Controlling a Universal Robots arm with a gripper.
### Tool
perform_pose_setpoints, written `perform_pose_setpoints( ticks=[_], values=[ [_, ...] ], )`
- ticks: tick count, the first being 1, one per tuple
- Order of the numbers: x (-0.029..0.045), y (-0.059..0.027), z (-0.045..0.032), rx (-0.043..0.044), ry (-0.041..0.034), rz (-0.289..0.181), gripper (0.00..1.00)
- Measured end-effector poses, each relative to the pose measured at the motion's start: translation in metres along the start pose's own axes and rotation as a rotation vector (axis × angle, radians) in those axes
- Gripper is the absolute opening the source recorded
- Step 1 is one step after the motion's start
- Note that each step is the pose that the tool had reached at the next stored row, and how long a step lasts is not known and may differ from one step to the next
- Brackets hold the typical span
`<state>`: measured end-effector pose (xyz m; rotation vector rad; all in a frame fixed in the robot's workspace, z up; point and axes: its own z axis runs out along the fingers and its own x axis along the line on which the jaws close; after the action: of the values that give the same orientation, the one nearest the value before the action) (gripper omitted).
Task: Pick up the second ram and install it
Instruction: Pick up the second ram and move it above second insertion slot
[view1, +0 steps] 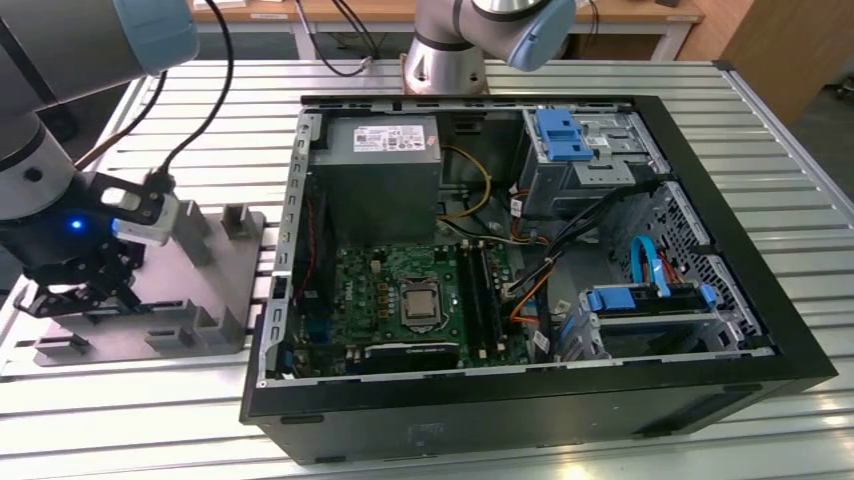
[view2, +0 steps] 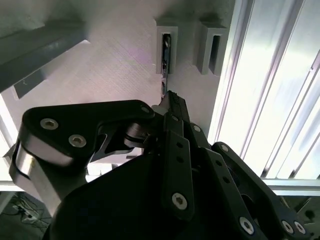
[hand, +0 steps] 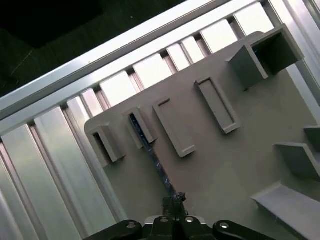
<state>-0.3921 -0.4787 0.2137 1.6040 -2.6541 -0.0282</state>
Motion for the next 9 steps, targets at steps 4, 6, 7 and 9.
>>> perform_pose_setpoints(
  ticks=[4, 6, 7, 9],
  values=[
    [0.0, 0.0, 0.0001, 0.0014, 0.0019, -0.054, 0.1],
    [0.0, 0.0, 0.0001, 0.0021, 0.0029, -0.082, 0.1],
    [0.0, 0.0, 0.0001, 0.0025, 0.0034, -0.095, 0.1],
    [0.0, 0.0, 0.0001, 0.0031, 0.0044, -0.124, 0.1]
  ],
)
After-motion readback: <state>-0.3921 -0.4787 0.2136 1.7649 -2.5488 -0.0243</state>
